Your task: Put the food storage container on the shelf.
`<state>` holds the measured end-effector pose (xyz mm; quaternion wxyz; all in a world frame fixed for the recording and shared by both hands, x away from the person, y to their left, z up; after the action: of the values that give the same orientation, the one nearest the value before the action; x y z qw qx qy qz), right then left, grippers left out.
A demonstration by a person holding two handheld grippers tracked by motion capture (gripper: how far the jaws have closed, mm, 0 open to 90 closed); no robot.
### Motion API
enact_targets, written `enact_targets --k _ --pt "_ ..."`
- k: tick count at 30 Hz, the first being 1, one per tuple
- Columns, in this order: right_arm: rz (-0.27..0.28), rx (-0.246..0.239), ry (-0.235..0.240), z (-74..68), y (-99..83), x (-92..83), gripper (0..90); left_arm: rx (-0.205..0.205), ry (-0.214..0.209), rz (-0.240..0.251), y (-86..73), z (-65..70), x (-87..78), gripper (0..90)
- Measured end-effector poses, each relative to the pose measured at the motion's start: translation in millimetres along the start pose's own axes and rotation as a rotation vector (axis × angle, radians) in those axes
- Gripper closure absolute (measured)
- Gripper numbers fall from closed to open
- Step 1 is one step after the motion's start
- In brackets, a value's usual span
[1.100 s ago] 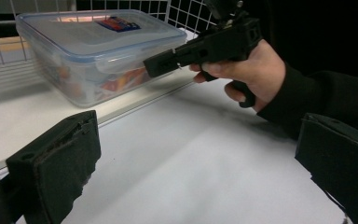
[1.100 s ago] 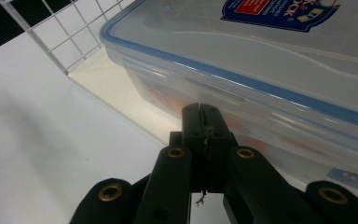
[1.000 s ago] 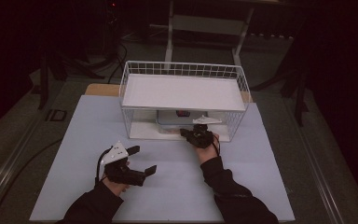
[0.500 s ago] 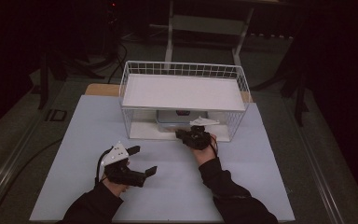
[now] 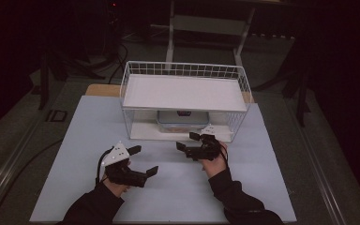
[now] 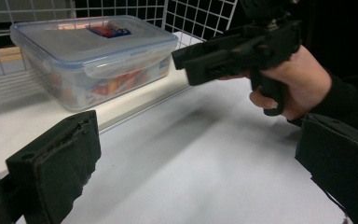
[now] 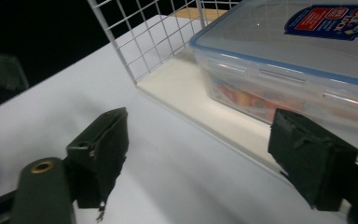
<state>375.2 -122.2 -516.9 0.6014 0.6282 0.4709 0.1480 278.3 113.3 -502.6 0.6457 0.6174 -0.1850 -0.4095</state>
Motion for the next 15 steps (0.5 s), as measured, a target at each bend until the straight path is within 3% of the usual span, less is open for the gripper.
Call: enact_targets --k 1,4,7,15 --pt "0.007 -0.025 0.011 -3.5 -0.6 -4.8 15.5 0.001 -0.003 0.001 0.2 0.4 -0.1 0.1" --pt "0.017 -0.032 0.013 -7.8 -2.0 -15.1 15.5 0.010 -0.014 -0.003 0.9 2.5 -0.2 0.1" --pt "0.024 -0.057 0.009 -12.7 -2.7 -28.4 16.0 0.013 -0.054 -0.005 3.4 5.8 -1.0 0.1" --pt "0.066 -0.104 -0.008 -19.0 -3.6 -62.9 16.1 0.011 -0.070 -0.012 9.5 8.6 -7.2 0.2"
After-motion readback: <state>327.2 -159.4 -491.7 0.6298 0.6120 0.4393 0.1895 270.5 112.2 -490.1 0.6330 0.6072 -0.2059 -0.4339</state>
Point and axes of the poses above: each handheld gripper's, and its own axes: x roughly forward along the jaws, y roughly out of its top, z roughly to its right, the point moved 4 cm from there along x, roughly forward along the jaws, and after that the axes turned 2 degrees about z, right-handed, at the moved point
